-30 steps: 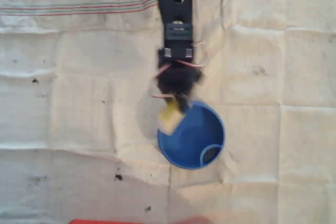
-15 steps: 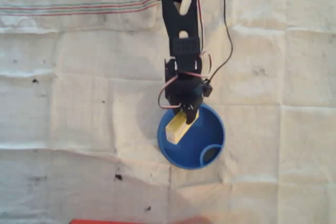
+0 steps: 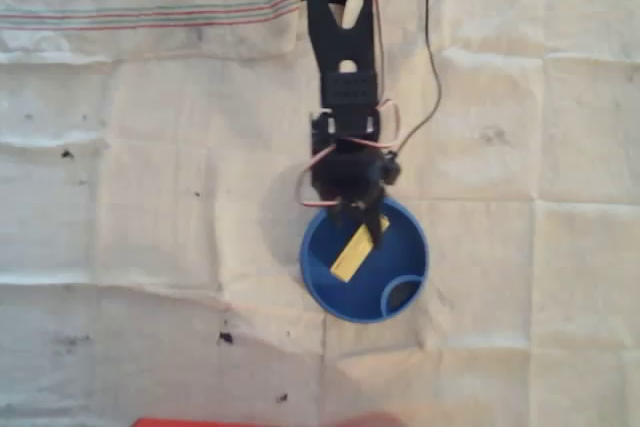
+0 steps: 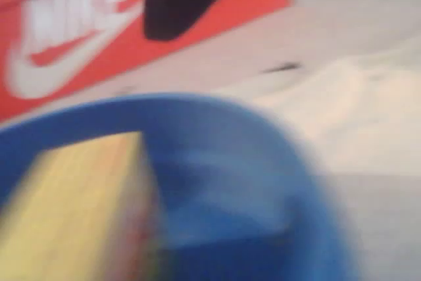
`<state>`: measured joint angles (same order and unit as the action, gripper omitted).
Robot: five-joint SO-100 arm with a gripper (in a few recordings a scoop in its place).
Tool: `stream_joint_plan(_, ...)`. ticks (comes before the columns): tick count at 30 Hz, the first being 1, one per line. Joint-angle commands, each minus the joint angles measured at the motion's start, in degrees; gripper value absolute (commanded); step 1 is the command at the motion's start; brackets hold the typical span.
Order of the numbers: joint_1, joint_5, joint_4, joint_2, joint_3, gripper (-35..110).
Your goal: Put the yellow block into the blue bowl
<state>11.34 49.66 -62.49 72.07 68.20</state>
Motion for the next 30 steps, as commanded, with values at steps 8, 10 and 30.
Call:
stream_joint_plan(8,-0.9,-9.6,-16.4,22.5,-4.0,0)
stream_joint_plan(10,-0.5,-13.6,-18.7,26.5,-3.9,-1)
stream_joint_plan(30,1.5,-39.5,-31.2,55.5,9.1,0)
